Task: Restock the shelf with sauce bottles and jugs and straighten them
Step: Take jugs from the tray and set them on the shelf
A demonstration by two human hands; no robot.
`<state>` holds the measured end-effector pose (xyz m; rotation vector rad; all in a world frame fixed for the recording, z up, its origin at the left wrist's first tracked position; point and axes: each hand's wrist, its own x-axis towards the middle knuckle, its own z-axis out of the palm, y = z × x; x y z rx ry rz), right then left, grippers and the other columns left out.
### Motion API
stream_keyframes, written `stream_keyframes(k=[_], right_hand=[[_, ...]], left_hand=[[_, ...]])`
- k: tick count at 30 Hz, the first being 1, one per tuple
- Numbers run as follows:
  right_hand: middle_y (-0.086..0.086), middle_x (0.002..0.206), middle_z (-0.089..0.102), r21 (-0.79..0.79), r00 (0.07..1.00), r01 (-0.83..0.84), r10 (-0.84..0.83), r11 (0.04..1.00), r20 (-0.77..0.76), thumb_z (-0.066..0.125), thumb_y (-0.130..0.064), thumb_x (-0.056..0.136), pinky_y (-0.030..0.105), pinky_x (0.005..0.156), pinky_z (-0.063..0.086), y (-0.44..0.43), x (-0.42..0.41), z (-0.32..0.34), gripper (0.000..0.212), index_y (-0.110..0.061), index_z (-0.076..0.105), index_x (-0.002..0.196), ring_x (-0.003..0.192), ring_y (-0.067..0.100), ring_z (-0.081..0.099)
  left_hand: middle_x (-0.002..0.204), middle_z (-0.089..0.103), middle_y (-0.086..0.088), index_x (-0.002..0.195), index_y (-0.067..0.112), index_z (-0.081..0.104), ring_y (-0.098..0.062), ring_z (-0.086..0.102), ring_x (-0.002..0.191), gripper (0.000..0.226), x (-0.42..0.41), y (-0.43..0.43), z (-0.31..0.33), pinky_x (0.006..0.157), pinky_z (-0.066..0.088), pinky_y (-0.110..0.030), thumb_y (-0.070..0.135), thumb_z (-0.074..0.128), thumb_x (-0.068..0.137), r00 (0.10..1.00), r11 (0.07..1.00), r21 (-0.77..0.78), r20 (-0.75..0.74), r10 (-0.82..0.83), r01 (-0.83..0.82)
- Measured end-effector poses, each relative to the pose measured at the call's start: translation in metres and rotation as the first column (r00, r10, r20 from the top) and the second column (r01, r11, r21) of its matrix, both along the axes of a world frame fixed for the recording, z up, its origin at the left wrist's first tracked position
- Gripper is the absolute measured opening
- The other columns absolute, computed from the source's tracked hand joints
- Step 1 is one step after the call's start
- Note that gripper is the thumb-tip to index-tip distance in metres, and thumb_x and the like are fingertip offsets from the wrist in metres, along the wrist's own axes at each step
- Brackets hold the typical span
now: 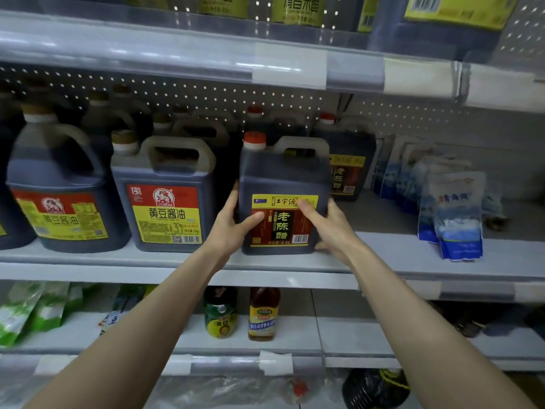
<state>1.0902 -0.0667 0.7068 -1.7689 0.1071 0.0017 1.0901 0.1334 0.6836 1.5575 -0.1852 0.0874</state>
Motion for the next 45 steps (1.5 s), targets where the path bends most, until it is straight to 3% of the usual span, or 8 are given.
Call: stream_keyframes(k=[4, 9, 15, 19, 22, 27, 37, 45], right_hand=[[-0.003, 0.121, 0.063, 0.034, 0.998, -0.005, 0.003, 0.999, 0.055, 0.065, -0.044, 0.086, 0.051, 0.091, 0.053, -0.002, 0.01, -0.005, 0.04, -0.03, 0.048, 0.12, 0.111, 0.021, 0.062], [-0.002, 0.12, 0.064, 0.054, 0.997, -0.016, 0.011, 0.998, 0.082, 0.066, -0.041, 0.086, 0.052, 0.091, 0.053, 0.001, 0.027, -0.008, 0.032, -0.036, 0.049, 0.113, 0.109, 0.022, 0.063], [0.001, 0.13, 0.06, 0.043, 0.997, 0.022, -0.025, 0.999, 0.078, 0.065, -0.046, 0.086, 0.049, 0.087, 0.055, 0.005, 0.046, -0.008, 0.066, -0.029, 0.037, 0.143, 0.109, 0.025, 0.063], [0.0, 0.142, 0.051, 0.044, 0.997, 0.05, -0.053, 0.998, 0.06, 0.066, -0.05, 0.083, 0.053, 0.094, 0.051, 0.008, 0.065, -0.008, 0.078, -0.031, 0.028, 0.149, 0.119, 0.028, 0.056], [0.001, 0.148, 0.044, 0.019, 0.997, 0.053, -0.054, 0.998, 0.055, 0.066, -0.055, 0.081, 0.056, 0.1, 0.046, 0.011, 0.078, -0.009, 0.085, -0.029, 0.025, 0.15, 0.128, 0.03, 0.049], [0.002, 0.15, 0.04, -0.023, 0.995, 0.077, -0.075, 0.997, 0.065, 0.064, -0.059, 0.079, 0.055, 0.103, 0.043, 0.013, 0.096, -0.01, 0.089, -0.027, 0.024, 0.151, 0.132, 0.031, 0.044], [0.0, 0.151, 0.04, -0.057, 0.995, 0.066, -0.061, 0.996, 0.084, 0.061, -0.062, 0.08, 0.053, 0.105, 0.043, 0.014, 0.117, -0.015, 0.087, -0.029, 0.024, 0.151, 0.133, 0.03, 0.044], [0.0, 0.15, 0.04, -0.102, 0.988, 0.06, -0.045, 0.993, 0.148, 0.058, -0.05, 0.09, 0.038, 0.107, 0.038, 0.014, 0.125, -0.015, 0.075, -0.025, 0.023, 0.152, 0.135, 0.026, 0.041]], left_hand=[[0.121, 0.062, 0.008, 0.146, 0.023, 0.034, -0.005, 0.06, 0.108, 0.061, 0.008, -0.002, -0.002, 0.086, 0.053, -0.022, 0.013, 0.06, 0.092, 1.0, 1.0, -0.006, 0.003, 0.015, -0.015], [0.116, 0.063, 0.01, 0.145, 0.024, 0.034, -0.005, 0.062, 0.106, 0.059, 0.02, -0.006, -0.004, 0.083, 0.054, -0.021, 0.016, 0.059, 0.093, 0.998, 0.997, -0.033, -0.01, 0.065, -0.066], [0.126, 0.059, 0.003, 0.15, 0.027, 0.025, -0.011, 0.06, 0.11, 0.067, 0.038, -0.011, -0.004, 0.097, 0.05, -0.033, 0.02, 0.06, 0.094, 0.991, 0.991, -0.003, -0.011, 0.131, -0.131], [0.13, 0.056, 0.003, 0.15, 0.033, 0.022, -0.02, 0.057, 0.116, 0.068, 0.058, -0.013, -0.007, 0.102, 0.047, -0.042, 0.023, 0.06, 0.093, 0.986, 0.987, -0.028, -0.045, 0.159, -0.161], [0.139, 0.051, 0.0, 0.15, 0.033, 0.022, -0.022, 0.054, 0.122, 0.068, 0.071, -0.015, -0.009, 0.102, 0.046, -0.039, 0.024, 0.059, 0.094, 0.981, 0.981, -0.04, -0.046, 0.189, -0.191], [0.143, 0.047, -0.001, 0.15, 0.031, 0.022, -0.022, 0.051, 0.124, 0.067, 0.09, -0.019, -0.01, 0.097, 0.046, -0.032, 0.024, 0.058, 0.094, 0.976, 0.975, -0.061, -0.042, 0.213, -0.216], [0.149, 0.039, -0.004, 0.151, 0.024, 0.02, -0.024, 0.042, 0.133, 0.065, 0.107, -0.023, -0.014, 0.106, 0.041, -0.038, 0.022, 0.055, 0.096, 0.971, 0.969, -0.063, -0.011, 0.237, -0.237], [0.15, 0.04, -0.005, 0.151, 0.024, 0.021, -0.025, 0.043, 0.133, 0.064, 0.116, -0.023, -0.017, 0.105, 0.043, -0.039, 0.023, 0.055, 0.096, 0.963, 0.96, -0.074, -0.016, 0.27, -0.27]])
